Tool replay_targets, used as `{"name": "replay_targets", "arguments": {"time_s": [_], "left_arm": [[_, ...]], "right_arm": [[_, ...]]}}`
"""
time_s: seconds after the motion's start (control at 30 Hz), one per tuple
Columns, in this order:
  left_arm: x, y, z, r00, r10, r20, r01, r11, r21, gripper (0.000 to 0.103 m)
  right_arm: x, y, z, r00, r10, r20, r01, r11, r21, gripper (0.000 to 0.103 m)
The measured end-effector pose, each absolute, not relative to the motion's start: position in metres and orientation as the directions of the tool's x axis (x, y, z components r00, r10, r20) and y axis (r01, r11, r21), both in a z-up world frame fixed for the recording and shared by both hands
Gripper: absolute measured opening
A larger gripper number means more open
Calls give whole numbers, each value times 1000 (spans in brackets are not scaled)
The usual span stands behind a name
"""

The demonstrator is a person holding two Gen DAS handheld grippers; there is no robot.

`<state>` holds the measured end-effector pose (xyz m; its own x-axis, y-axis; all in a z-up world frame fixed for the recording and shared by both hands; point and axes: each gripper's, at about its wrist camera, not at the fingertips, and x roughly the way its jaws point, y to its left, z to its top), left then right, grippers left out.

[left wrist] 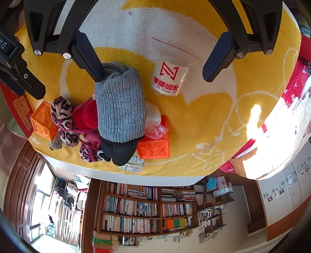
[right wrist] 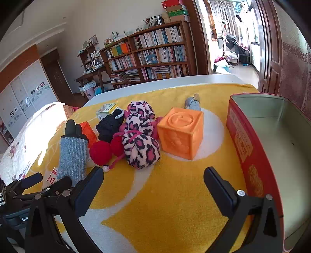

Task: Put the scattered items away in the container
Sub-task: 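Grasp the white tape roll with the left gripper while the right gripper approaches the grey sock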

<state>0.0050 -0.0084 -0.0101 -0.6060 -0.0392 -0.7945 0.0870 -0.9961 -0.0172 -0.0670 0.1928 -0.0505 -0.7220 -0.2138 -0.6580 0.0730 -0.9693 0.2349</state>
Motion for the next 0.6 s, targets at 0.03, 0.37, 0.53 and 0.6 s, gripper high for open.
{"name": "replay_targets", "arguments": {"time_s": [0.03, 0.37, 0.53, 0.6], "left_arm": [[4, -10, -12, -605, -29, -796, 85, -996, -29, 103], [0, -20, -37, -540, 134, -831, 71, -976, -204, 103], [2, -13, -44, -530, 113, -840, 29, -988, -151, 103], [3, -6, -47, -521, 46, -853, 18, -998, -65, 103]], "right_arm": [[-67, 193, -51, -720, -214, -660, 71, -969, 237, 103], [-68, 193, -53, -710, -212, -672, 67, -969, 236, 103], [-68, 195, -54, -708, -210, -674, 56, -968, 243, 103], [-69, 196, -54, -705, -211, -677, 55, -968, 245, 103]]}}
